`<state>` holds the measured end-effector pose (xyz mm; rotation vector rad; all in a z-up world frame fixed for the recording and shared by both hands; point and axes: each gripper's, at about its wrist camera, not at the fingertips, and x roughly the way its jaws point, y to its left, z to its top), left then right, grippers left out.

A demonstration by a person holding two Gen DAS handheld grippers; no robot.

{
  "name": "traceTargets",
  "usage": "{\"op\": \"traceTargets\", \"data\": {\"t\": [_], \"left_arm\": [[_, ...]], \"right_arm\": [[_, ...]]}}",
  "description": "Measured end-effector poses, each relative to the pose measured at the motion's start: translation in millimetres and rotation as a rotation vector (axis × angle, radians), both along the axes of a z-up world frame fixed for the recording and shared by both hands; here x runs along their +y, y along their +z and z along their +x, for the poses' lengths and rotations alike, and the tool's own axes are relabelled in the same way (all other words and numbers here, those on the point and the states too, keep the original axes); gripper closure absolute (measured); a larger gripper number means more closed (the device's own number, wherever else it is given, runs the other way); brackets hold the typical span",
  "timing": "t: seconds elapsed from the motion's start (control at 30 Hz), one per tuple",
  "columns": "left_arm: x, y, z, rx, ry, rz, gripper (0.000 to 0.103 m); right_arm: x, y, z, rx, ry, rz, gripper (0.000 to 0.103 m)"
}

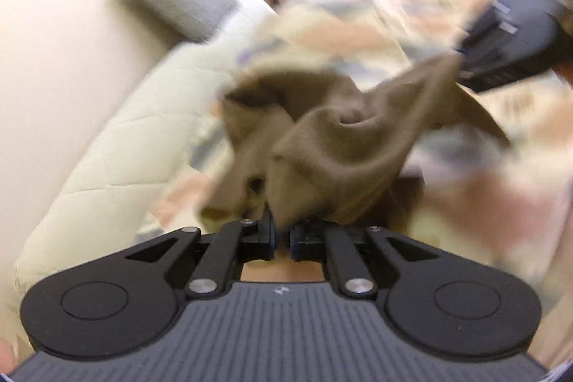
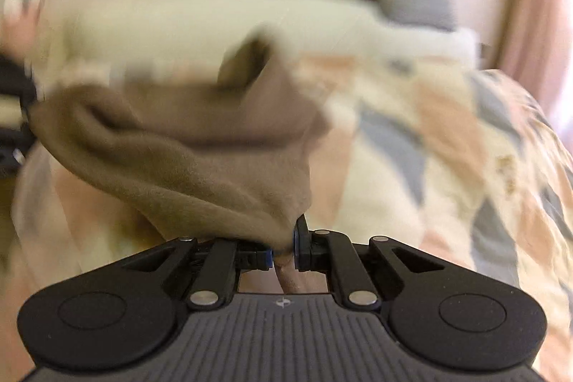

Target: Fold clothes

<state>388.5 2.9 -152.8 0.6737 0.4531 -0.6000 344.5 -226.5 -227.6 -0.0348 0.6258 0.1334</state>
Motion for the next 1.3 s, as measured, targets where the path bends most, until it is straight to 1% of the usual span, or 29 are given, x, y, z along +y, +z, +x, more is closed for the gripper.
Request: {"op": "traceTargets", "data": {"t": [0.1, 0.17, 0.2, 0.27, 0.33, 0.47, 0.6, 0.73, 0.83, 0.93, 1.0, 1.07, 1.1, 1.13, 1.17, 1.2, 1.23, 1.27, 1.3], "left_arm": [[-0.5, 57.4, 2.6, -0.001, 0.026, -0.132, 0.099], [-5.1, 94.3, -5.8, -0.026, 0.006, -0.206, 0.099], [-8.1, 112.7, -16.5, -0.045, -0.008, -0.24, 0.099], [-17.2, 144.2, -35.1, -0.075, -0.043, -0.286, 0.099], [-29.5, 171.4, -56.9, -0.105, -0.08, -0.31, 0.099], [-51.9, 208.3, -115.2, -0.129, -0.14, -0.339, 0.099], [-62.3, 235.8, -183.1, -0.109, -0.197, -0.405, 0.099], [-72.8, 258.2, -255.3, -0.078, -0.276, -0.447, 0.099], [-75.9, 274.4, -305.1, -0.044, -0.361, -0.478, 0.099], [-84.6, 288.8, -341.7, -0.004, -0.452, -0.506, 0.099], [-97.6, 296.2, -357.6, 0.026, -0.505, -0.521, 0.099], [-119.6, 300.9, -366.1, 0.049, -0.548, -0.521, 0.099], [-137.0, 298.6, -362.5, 0.068, -0.558, -0.512, 0.099], [-163.3, 292.8, -355.0, 0.076, -0.553, -0.49, 0.099], [-193.8, 282.0, -336.0, 0.087, -0.524, -0.462, 0.099], [-226.7, 267.6, -312.6, 0.118, -0.484, -0.422, 0.099], [-262.9, 247.4, -292.8, 0.169, -0.454, -0.363, 0.099], [-293.0, 222.9, -269.7, 0.232, -0.431, -0.314, 0.099], [-317.2, 194.9, -257.6, 0.298, -0.391, -0.262, 0.097]], "right_arm": [[-25.9, 54.4, -28.8, -0.118, -0.088, 0.114, 0.094], [-44.1, 92.0, -54.1, -0.2, -0.142, 0.173, 0.094], [-52.2, 106.5, -67.9, -0.233, -0.165, 0.187, 0.094], [-70.2, 137.4, -100.0, -0.292, -0.199, 0.223, 0.094], [-84.1, 164.9, -133.1, -0.335, -0.213, 0.218, 0.094], [-103.2, 219.9, -216.7, -0.4, -0.216, 0.151, 0.094], [-112.9, 263.5, -305.8, -0.44, -0.203, 0.048, 0.094], [-114.3, 294.5, -394.5, -0.445, -0.199, -0.025, 0.094], [-111.5, 317.7, -459.7, -0.436, -0.201, -0.06, 0.093], [-113.4, 341.5, -516.9, -0.443, -0.217, -0.081, 0.093], [-116.8, 355.6, -546.4, -0.448, -0.247, -0.102, 0.092], [-126.1, 366.9, -561.3, -0.428, -0.309, -0.135, 0.092], [-133.1, 369.8, -564.3, -0.407, -0.347, -0.151, 0.092], [-145.2, 367.1, -557.2, -0.368, -0.387, -0.158, 0.091], [-157.4, 364.4, -550.1, -0.329, -0.426, -0.166, 0.091], [-171.5, 358.3, -539.7, -0.283, -0.472, -0.174, 0.087], [-190.8, 343.8, -522.2, -0.217, -0.531, -0.174, 0.072], [-213.6, 324.2, -503.1, -0.139, -0.59, -0.16, 0.061], [-238.0, 299.3, -483.7, -0.057, -0.663, -0.145, 0.031]]}}
